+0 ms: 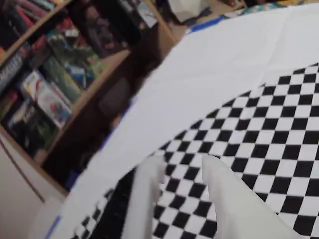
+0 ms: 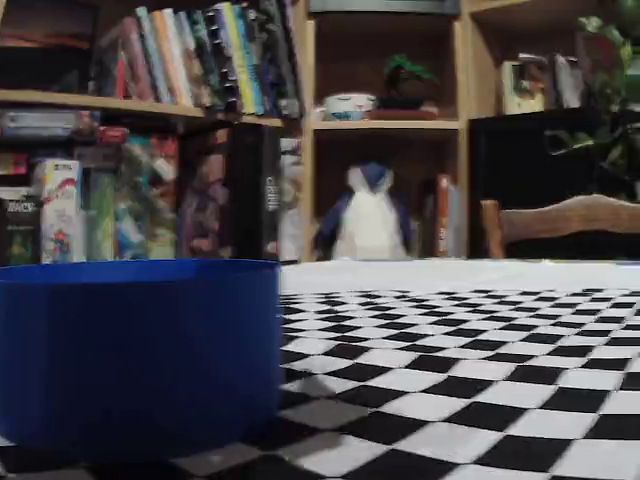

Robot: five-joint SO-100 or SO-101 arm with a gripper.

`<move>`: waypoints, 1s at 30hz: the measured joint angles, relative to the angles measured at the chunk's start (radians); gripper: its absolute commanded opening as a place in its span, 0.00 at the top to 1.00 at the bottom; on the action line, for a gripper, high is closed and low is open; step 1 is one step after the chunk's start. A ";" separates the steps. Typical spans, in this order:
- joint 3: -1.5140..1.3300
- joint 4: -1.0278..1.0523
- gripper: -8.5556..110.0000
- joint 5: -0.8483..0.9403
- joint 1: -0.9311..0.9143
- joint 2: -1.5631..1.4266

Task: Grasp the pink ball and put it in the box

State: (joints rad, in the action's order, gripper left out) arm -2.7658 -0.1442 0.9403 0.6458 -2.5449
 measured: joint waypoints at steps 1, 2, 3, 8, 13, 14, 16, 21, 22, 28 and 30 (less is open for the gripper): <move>0.000 0.000 0.93 -0.057 -0.035 -0.014; 0.000 0.000 0.93 -0.115 -0.061 -0.025; 0.000 0.000 0.93 -0.176 -0.089 -0.037; -0.031 0.098 0.93 -0.417 -0.281 -0.120; -0.164 0.229 0.93 -0.548 -0.472 -0.262; -0.184 0.262 0.93 -0.566 -0.508 -0.291; -0.230 0.322 0.93 -0.597 -0.538 -0.351; -0.276 0.471 0.93 -0.657 -0.594 -0.488; -0.279 0.500 0.93 -0.667 -0.586 -0.508; -0.310 0.644 0.93 -0.692 -0.594 -0.621; -0.316 0.686 0.93 -0.696 -0.584 -0.653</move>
State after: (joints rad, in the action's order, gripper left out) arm -3.0818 0.5415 0.2439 0.0614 -3.1983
